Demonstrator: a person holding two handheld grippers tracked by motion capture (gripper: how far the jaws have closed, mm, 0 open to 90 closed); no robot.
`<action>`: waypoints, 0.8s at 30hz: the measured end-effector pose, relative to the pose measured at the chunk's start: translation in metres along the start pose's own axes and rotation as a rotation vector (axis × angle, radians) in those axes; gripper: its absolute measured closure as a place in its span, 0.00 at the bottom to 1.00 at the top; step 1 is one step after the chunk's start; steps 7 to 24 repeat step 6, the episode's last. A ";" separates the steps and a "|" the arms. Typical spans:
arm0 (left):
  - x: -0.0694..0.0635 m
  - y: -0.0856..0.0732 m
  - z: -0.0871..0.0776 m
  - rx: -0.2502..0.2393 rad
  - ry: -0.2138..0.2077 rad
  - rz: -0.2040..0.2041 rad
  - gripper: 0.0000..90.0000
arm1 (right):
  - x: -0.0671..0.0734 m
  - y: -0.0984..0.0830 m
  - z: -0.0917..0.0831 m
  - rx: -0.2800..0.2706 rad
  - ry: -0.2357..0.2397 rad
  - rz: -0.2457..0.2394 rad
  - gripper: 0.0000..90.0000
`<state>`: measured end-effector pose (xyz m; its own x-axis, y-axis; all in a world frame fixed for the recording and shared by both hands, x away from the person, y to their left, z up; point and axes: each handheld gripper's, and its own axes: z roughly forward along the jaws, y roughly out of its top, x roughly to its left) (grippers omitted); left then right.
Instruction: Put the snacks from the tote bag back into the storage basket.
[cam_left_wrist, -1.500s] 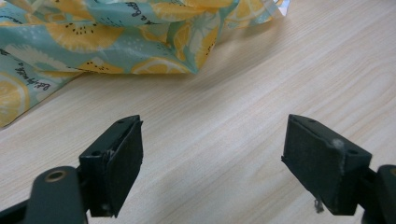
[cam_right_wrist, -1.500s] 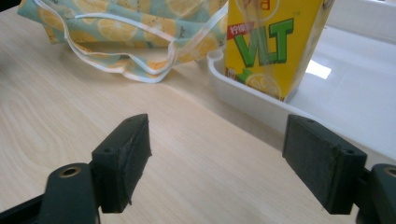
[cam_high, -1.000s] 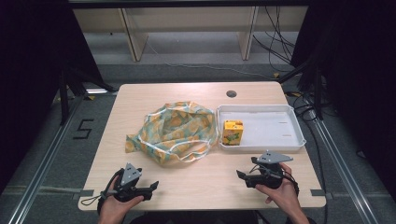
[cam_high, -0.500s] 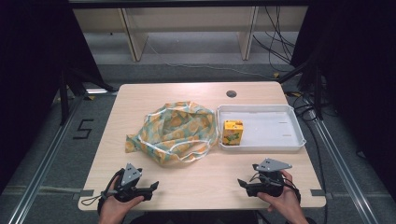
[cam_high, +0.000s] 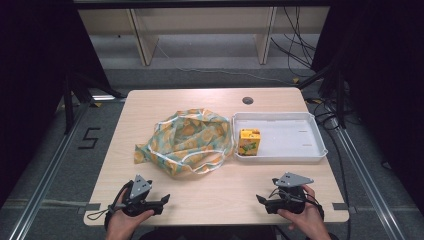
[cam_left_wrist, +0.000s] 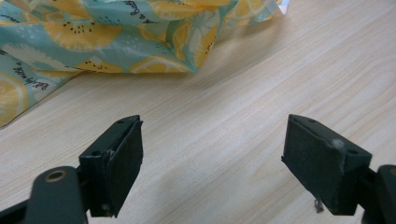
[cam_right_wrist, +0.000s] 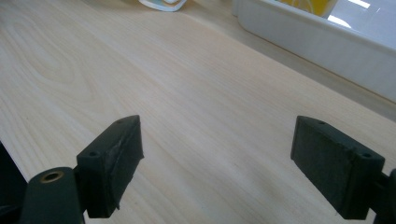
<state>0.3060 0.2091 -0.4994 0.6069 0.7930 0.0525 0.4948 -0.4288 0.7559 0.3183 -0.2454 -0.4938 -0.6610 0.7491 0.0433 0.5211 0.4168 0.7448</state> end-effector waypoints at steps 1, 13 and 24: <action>0.000 0.000 0.000 0.003 0.000 0.000 0.22 | 0.000 0.000 0.000 0.000 0.001 -0.004 0.20; 0.000 0.000 0.000 0.002 0.000 0.000 0.22 | -0.001 -0.001 0.000 0.006 -0.006 0.011 0.20; 0.000 0.000 0.000 0.002 0.000 0.000 0.22 | -0.001 -0.001 0.000 0.006 -0.006 0.011 0.20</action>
